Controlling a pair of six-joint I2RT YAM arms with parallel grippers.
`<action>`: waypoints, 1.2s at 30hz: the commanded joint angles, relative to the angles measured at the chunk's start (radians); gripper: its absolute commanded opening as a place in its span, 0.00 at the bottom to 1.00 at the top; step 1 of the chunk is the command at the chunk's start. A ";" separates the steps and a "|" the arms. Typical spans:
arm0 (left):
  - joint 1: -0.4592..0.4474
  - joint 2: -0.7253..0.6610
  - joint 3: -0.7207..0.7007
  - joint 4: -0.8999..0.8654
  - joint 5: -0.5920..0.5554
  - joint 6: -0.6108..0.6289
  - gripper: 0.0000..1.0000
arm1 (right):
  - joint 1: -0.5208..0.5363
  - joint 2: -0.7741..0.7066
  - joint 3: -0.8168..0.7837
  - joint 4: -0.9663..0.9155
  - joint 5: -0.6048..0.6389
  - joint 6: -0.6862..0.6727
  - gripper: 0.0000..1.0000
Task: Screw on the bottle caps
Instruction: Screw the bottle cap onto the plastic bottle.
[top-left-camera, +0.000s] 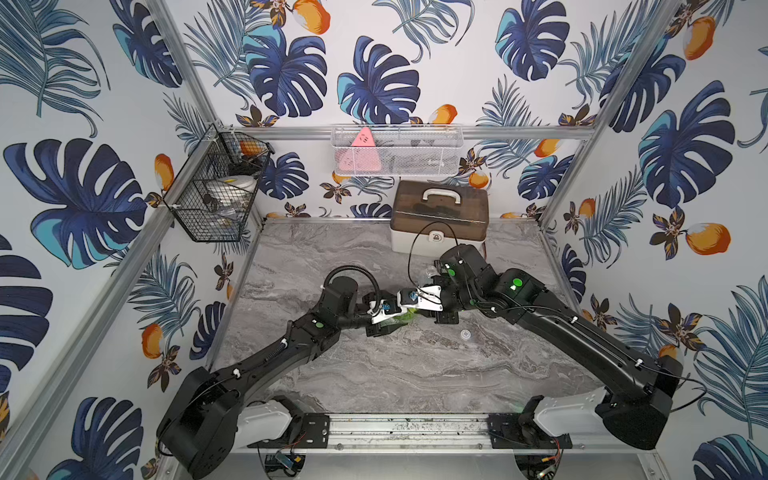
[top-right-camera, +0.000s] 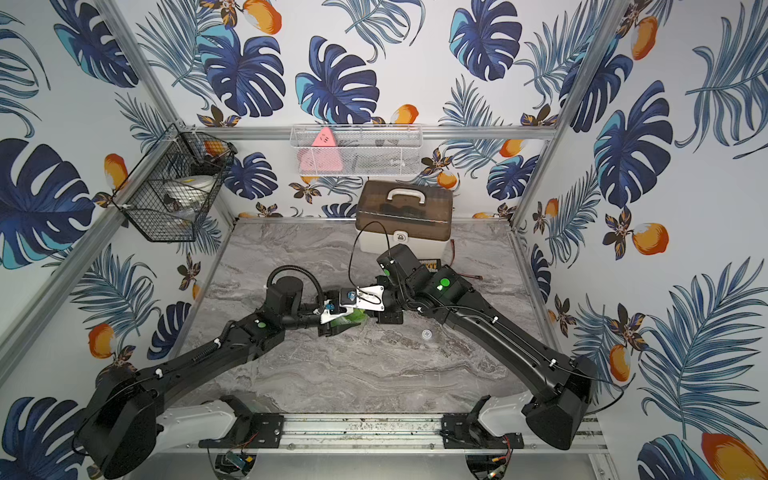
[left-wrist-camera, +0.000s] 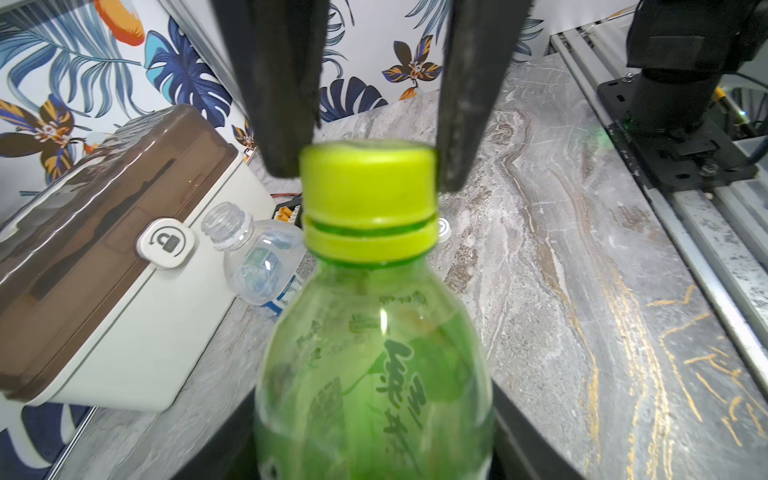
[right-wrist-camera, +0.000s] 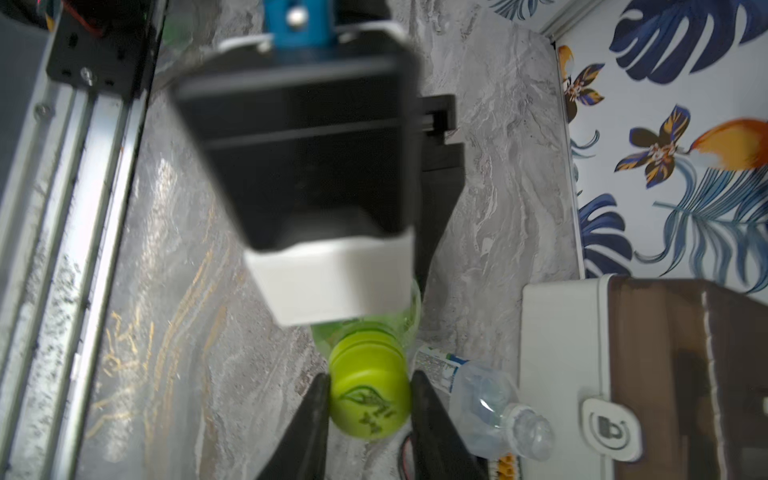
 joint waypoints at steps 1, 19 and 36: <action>-0.029 -0.022 -0.021 0.316 -0.055 -0.005 0.63 | 0.002 0.005 -0.029 0.163 -0.053 0.508 0.22; -0.159 -0.017 -0.097 0.396 -0.501 0.169 0.64 | -0.187 -0.156 -0.136 0.388 -0.010 1.586 0.48; 0.019 -0.019 0.090 -0.125 0.062 0.115 0.62 | -0.140 -0.120 0.015 -0.131 -0.169 -0.333 0.66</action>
